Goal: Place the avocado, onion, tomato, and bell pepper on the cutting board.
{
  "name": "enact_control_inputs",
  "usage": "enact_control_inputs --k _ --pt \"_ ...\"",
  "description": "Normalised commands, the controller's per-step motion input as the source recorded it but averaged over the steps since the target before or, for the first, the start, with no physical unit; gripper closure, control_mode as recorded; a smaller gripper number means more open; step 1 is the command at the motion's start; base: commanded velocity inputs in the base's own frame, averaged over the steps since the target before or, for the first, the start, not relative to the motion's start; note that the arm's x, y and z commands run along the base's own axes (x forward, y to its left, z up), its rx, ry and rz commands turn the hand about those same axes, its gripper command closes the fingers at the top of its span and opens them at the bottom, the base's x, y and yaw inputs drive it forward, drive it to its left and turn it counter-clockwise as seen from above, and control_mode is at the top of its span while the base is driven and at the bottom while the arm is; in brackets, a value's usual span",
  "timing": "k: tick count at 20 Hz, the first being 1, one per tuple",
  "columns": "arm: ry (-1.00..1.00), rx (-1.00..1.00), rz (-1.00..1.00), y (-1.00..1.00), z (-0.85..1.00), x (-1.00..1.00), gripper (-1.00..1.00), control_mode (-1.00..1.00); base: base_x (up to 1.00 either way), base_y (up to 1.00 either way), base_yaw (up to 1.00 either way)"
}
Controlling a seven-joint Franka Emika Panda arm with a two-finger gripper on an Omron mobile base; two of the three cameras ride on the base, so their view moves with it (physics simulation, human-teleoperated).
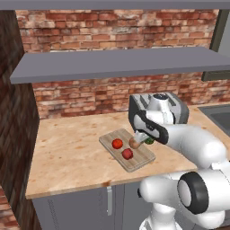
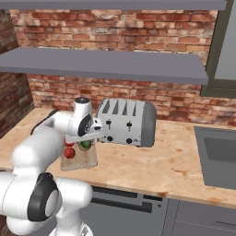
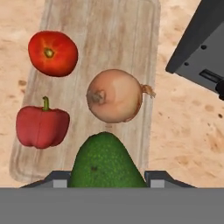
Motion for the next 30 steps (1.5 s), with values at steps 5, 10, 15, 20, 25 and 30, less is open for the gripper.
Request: enact_control_inputs --k 5,10,15,20,25,30 --pt "0.05 0.00 0.00 0.14 -0.29 0.28 1.00 -1.00 0.00 0.00 0.00" --pt "0.06 0.00 0.00 0.00 -0.52 0.13 1.00 -1.00 0.00 0.00 0.00" --pt "0.01 0.00 0.00 0.00 -0.35 0.00 1.00 -1.00 0.00 0.00 0.00" --pt "0.05 0.00 0.00 0.00 -0.38 0.02 1.00 -1.00 0.00 0.00 0.00" --pt "-0.02 0.00 0.00 0.00 -0.18 -0.26 1.00 -1.00 0.00 0.00 0.00" --pt "-0.25 0.00 0.02 0.02 0.41 -0.33 1.00 -1.00 0.00 0.00 0.00"
